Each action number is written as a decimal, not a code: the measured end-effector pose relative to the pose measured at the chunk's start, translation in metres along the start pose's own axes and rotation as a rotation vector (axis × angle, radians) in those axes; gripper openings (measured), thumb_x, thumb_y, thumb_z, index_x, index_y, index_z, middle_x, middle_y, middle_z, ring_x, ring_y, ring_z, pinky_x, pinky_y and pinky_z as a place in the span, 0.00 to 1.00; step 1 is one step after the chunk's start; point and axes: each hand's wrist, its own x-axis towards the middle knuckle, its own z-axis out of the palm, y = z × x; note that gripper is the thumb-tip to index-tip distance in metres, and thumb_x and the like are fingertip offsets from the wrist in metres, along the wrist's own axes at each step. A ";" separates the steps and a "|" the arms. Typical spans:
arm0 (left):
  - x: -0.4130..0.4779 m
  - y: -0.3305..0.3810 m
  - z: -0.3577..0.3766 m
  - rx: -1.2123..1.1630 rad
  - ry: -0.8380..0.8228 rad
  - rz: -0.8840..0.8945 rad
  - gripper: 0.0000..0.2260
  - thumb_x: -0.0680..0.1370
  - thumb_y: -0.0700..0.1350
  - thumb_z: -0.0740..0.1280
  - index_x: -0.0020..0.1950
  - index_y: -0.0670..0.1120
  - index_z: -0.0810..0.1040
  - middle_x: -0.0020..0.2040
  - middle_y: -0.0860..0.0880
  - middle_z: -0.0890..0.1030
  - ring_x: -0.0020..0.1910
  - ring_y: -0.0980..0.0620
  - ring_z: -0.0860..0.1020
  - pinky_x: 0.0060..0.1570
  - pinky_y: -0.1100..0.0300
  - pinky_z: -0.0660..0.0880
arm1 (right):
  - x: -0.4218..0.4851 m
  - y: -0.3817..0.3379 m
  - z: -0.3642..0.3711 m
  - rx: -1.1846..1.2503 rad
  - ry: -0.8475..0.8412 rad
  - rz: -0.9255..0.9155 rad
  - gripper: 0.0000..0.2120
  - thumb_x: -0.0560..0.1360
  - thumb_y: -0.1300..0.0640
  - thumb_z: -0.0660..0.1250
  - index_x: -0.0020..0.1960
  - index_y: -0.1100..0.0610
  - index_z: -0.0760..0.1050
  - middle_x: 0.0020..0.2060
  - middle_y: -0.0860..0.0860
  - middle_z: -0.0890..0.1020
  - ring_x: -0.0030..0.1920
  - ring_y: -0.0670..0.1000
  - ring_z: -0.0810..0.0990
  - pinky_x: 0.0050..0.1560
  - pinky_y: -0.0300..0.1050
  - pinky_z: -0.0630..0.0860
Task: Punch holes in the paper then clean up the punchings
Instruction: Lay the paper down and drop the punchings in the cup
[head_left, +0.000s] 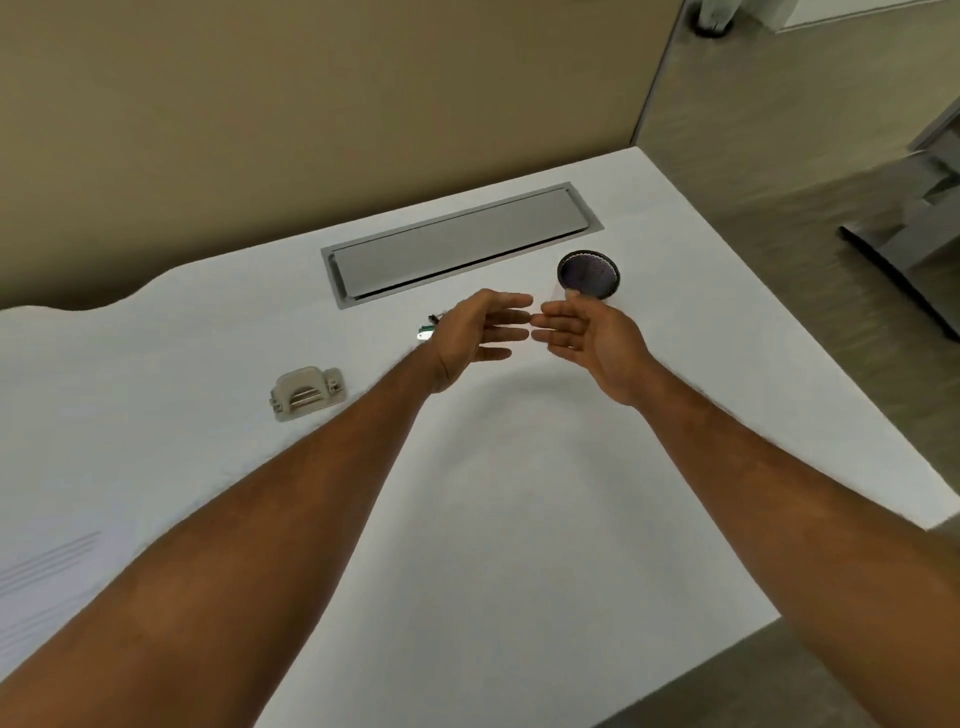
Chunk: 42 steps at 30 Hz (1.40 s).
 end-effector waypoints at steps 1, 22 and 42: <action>-0.012 -0.004 -0.005 0.035 0.012 -0.007 0.25 0.75 0.56 0.55 0.66 0.46 0.77 0.63 0.45 0.80 0.61 0.46 0.79 0.59 0.51 0.76 | -0.005 0.007 0.011 -0.023 -0.008 0.006 0.17 0.80 0.49 0.58 0.57 0.60 0.78 0.55 0.58 0.83 0.56 0.56 0.83 0.65 0.52 0.73; -0.231 -0.138 -0.133 0.702 0.457 -0.109 0.29 0.77 0.67 0.56 0.75 0.54 0.67 0.76 0.53 0.67 0.75 0.52 0.63 0.74 0.46 0.59 | -0.077 0.121 0.136 -0.985 -0.297 -0.372 0.20 0.80 0.55 0.63 0.70 0.56 0.69 0.68 0.51 0.73 0.67 0.50 0.71 0.65 0.38 0.63; -0.318 -0.224 -0.140 1.148 0.454 -0.220 0.32 0.77 0.62 0.47 0.79 0.51 0.56 0.81 0.48 0.54 0.80 0.48 0.52 0.76 0.44 0.49 | -0.125 0.222 0.173 -1.531 -0.482 -0.565 0.29 0.80 0.41 0.54 0.78 0.46 0.51 0.79 0.51 0.46 0.78 0.50 0.44 0.76 0.51 0.45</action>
